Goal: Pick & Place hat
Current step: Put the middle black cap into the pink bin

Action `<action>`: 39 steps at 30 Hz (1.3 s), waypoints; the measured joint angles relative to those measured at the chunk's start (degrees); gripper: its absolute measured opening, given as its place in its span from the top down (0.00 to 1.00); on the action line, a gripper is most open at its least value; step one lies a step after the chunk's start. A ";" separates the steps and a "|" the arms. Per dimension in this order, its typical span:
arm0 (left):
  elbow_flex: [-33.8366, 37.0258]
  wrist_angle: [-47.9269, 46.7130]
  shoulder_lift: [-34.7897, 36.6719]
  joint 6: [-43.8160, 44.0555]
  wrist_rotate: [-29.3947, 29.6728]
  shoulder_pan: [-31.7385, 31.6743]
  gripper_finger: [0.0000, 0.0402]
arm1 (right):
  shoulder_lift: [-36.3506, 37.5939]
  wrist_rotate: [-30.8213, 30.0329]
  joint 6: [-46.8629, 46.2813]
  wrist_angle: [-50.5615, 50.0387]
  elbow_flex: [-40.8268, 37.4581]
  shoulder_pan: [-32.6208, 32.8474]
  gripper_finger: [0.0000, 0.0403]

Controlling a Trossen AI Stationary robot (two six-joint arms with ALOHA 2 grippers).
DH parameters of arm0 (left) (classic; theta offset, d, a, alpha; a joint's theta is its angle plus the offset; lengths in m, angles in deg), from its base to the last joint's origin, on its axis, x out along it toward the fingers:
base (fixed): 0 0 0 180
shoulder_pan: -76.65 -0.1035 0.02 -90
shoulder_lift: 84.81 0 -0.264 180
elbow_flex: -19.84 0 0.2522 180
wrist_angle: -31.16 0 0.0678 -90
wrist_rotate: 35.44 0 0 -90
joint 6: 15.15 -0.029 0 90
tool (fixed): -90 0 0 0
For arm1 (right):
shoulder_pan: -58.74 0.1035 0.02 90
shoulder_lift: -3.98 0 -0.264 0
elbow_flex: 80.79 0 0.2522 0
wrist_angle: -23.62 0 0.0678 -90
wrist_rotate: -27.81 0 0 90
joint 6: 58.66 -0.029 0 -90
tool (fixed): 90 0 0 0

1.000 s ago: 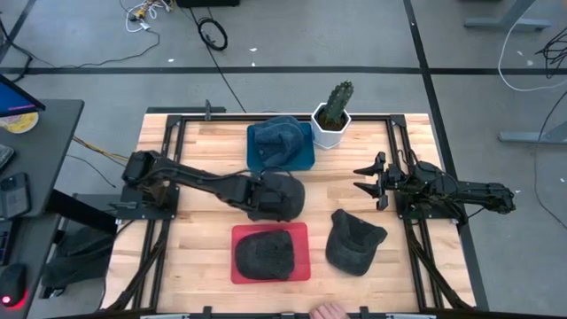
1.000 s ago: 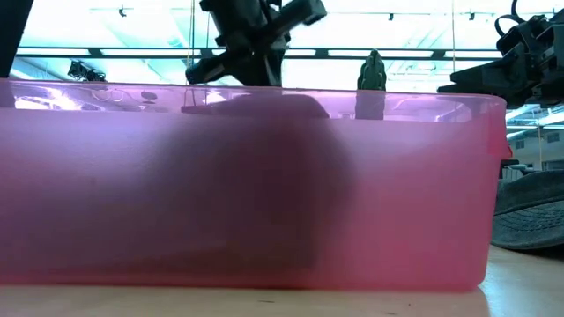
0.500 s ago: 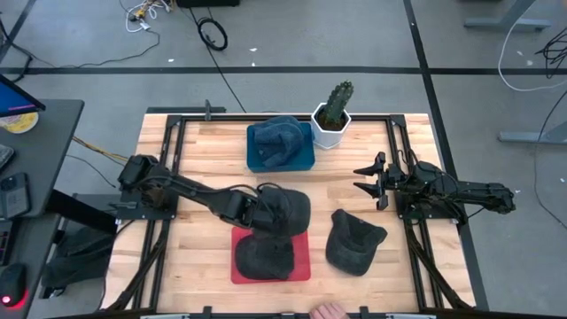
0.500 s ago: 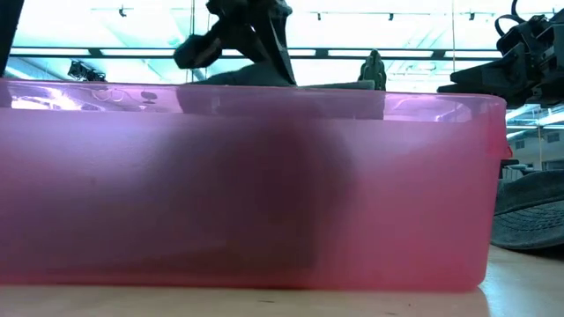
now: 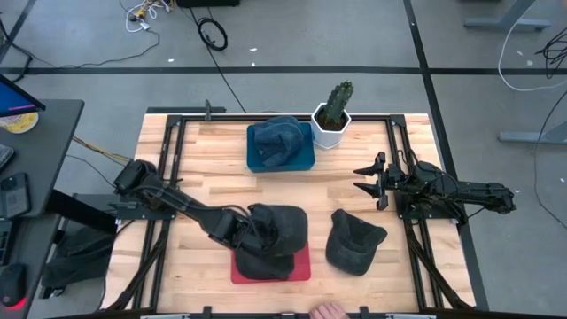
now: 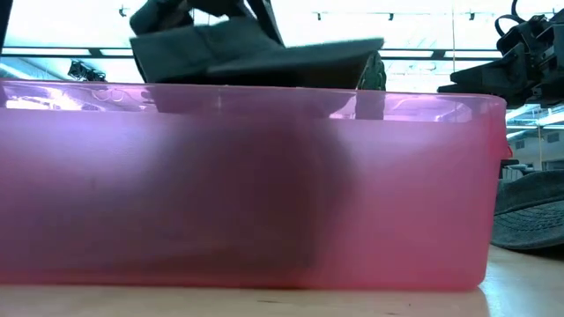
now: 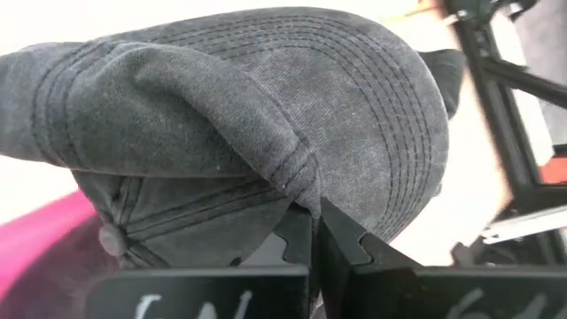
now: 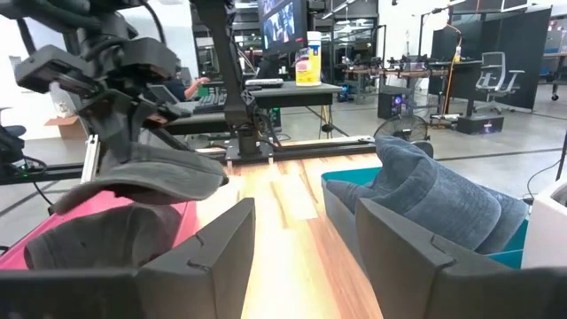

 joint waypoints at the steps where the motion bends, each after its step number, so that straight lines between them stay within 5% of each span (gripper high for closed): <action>1: 0.00 0.44 0.00 0.75 0.52 0.48 1.00 | 0.00 0.02 0.00 -0.01 0.00 0.00 0.51; 10: -0.02 1.39 -0.83 4.28 0.99 3.60 1.00 | 0.00 0.00 0.00 0.01 0.00 0.01 0.51; 39: 0.39 8.99 -11.26 9.23 -10.62 2.94 0.99 | -0.02 0.00 0.00 0.01 0.00 0.01 0.51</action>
